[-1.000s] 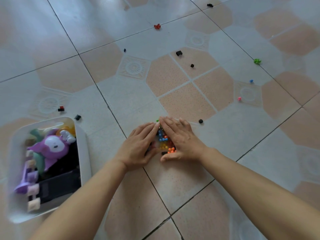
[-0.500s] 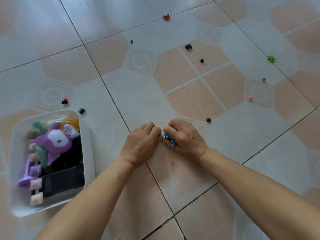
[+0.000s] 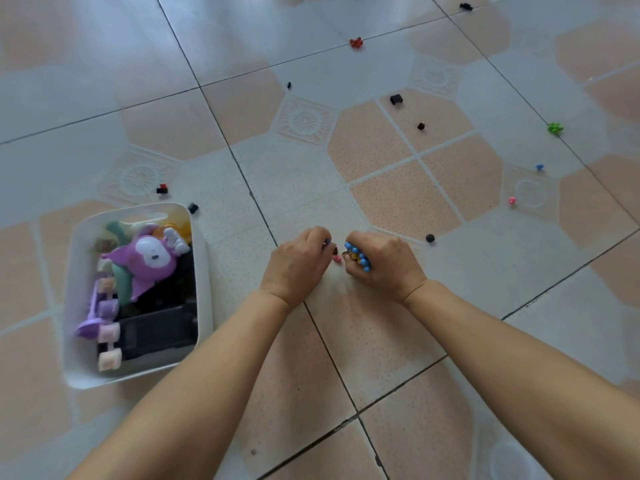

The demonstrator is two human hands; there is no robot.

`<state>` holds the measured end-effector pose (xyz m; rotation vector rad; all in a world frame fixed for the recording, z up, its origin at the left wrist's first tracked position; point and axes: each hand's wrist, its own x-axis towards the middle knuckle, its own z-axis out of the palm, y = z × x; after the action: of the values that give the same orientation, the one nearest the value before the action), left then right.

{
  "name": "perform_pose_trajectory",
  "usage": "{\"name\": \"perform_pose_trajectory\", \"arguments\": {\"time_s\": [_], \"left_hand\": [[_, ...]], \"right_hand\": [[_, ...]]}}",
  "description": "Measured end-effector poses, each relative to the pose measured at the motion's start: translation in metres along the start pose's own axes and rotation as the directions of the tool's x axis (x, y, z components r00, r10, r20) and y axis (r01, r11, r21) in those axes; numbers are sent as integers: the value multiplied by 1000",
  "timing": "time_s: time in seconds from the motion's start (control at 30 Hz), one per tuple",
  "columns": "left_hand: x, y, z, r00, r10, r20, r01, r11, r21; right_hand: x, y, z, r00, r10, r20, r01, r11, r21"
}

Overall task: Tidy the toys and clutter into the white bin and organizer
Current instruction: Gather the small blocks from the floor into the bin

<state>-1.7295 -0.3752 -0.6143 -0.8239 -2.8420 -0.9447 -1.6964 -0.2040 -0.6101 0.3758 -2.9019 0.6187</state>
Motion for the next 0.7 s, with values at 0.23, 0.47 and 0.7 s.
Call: {"name": "perform_pose_trajectory", "arguments": {"time_s": [0.23,0.47,0.7], "left_hand": [[-5,19,-48,951,-186,-247,123,960,-251],[-33,-11,-131,743,-452,-493,217,860,-462],[-80,-64,-157,482,-736,-475,334,656,-677]], "right_hand": [[24,-36,-14,955,293,-49,-252,885,391],[72,-144,2,925,375,-51,-180,554,813],[94,-237,41,915,403,-16,-169,422,891]]}}
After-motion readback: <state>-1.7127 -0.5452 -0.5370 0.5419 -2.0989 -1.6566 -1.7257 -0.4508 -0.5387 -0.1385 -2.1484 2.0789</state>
